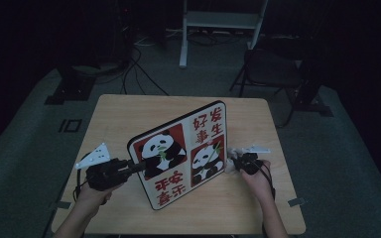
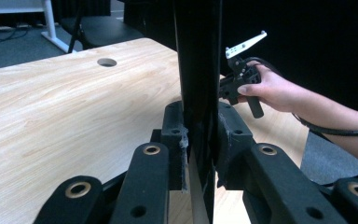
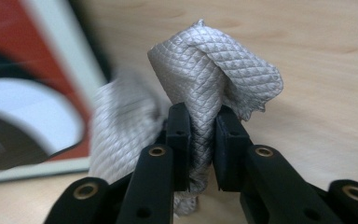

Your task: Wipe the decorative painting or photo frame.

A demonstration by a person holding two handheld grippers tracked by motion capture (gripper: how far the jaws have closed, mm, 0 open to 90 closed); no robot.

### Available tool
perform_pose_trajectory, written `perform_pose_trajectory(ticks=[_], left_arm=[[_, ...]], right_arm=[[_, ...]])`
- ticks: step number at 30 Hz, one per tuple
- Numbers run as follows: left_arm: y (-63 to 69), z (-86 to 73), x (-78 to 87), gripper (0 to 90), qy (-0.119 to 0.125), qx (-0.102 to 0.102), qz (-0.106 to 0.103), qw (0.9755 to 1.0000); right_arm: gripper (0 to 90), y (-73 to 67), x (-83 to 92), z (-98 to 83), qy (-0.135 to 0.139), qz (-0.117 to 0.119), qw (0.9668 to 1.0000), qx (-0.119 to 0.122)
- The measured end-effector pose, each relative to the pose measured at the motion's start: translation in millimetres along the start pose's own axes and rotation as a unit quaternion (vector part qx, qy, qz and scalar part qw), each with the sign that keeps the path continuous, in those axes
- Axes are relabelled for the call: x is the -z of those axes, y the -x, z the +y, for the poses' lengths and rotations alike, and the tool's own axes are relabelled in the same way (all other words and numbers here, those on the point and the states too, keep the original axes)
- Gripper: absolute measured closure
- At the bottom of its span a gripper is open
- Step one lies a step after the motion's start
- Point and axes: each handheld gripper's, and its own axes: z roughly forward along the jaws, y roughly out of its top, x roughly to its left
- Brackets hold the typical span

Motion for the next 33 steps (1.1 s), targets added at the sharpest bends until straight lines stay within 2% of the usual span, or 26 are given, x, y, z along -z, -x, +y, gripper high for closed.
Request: perform_pose_trajectory(ticks=[2,5,6,9,11,12,14,15,17,19,20,21,22,23,24,25,28,30,31,32,33], left_arm=[[0.8,0.6,1.5,73.9,0.001,-0.006,0.007,1.0],[-0.1,1.1,4.2,69.5,0.003,-0.004,0.005,1.0],[-1.3,1.4,7.4,69.5,0.007,-0.002,0.008,0.9999],[-1.4,1.3,10.3,64.8,0.011,0.0,0.011,0.9999],[-0.9,1.5,13.0,58.3,0.012,-0.002,0.01,0.9999],[0.1,2.0,15.2,55.6,0.012,-0.007,0.014,0.9998],[0.5,2.2,16.2,53.4,0.01,-0.011,0.012,0.9998],[1.1,1.5,18.1,45.5,0.01,-0.017,0.019,0.9996],[0.7,0.7,19.8,41.4,0.012,-0.015,0.012,0.9997],[0.3,-0.9,22.9,37.5,0.012,-0.014,0.018,0.9997],[-1.8,-2.5,25.9,37.5,0.015,-0.008,0.02,0.9997],[-2.5,-2.8,26.8,33.4,0.015,-0.007,0.023,0.9996],[-4.7,-4.3,29.9,30.0,0.016,-0.004,0.043,0.9989],[-4.7,-4.3,29.9,29.2,0.016,-0.004,0.043,0.9989],[-8.4,-6.3,33.5,28.1,0.018,0.003,0.056,0.9983],[-8.4,-6.3,33.5,26.6,0.018,0.003,0.056,0.9983],[-15.6,-12.6,37.6,24.7,0.017,0.01,0.086,0.9961],[-15.6,-12.6,37.6,21.5,0.017,0.01,0.086,0.9961],[-21.3,-17.7,38.8,18.6,0.014,0.015,0.114,0.9933],[-21.3,-17.7,38.8,17.5,0.014,0.015,0.114,0.9933],[-26.2,-22.5,39.1,16.3,0.007,0.021,0.135,0.9906]], right_arm=[[71.2,1.3,-1.8,0.6,0.006,-0.002,1.0,-0.006],[67.5,0.9,-2.4,1.4,0.008,-0.005,0.9999,-0.006],[63.9,2.1,-1.7,3.0,0.018,-0.011,0.9997,-0.009],[58.8,5.2,0.6,6.5,0.024,-0.016,0.9995,-0.012],[56.6,5.9,1.6,7.9,0.027,-0.016,0.9995,-0.01],[52.0,7.4,4.1,11.0,0.044,-0.014,0.9989,-0.013],[50.0,8.1,5.7,12.9,0.049,-0.015,0.9986,-0.013],[43.5,9.4,8.2,16.9,0.064,-0.016,0.9978,-0.01],[43.3,10.1,9.7,18.9,0.067,-0.018,0.9976,-0.009],[36.1,12.6,14.1,23.9,0.08,-0.023,0.9965,-0.009],[36.1,12.6,14.1,23.9,0.08,-0.023,0.9965,-0.009],[35.3,13.8,17.1,26.4,0.087,-0.026,0.9958,-0.009],[34.3,14.6,19.6,27.7,0.093,-0.026,0.9952,-0.011],[33.3,15.0,21.5,28.5,0.097,-0.029,0.9948,-0.012],[32.6,15.4,23.6,28.9,0.1,-0.033,0.9943,-0.012],[32.6,15.4,23.6,28.9,0.1,-0.033,0.9943,-0.012],[31.5,17.4,32.1,27.7,0.108,-0.038,0.9933,-0.018],[31.5,18.2,34.1,27.0,0.109,-0.04,0.993,-0.02],[31.0,19.7,38.1,25.2,0.11,-0.043,0.9927,-0.024],[31.0,19.7,38.1,25.2,0.11,-0.043,0.9927,-0.024],[30.6,20.7,42.1,22.6,0.111,-0.044,0.9925,-0.027]])
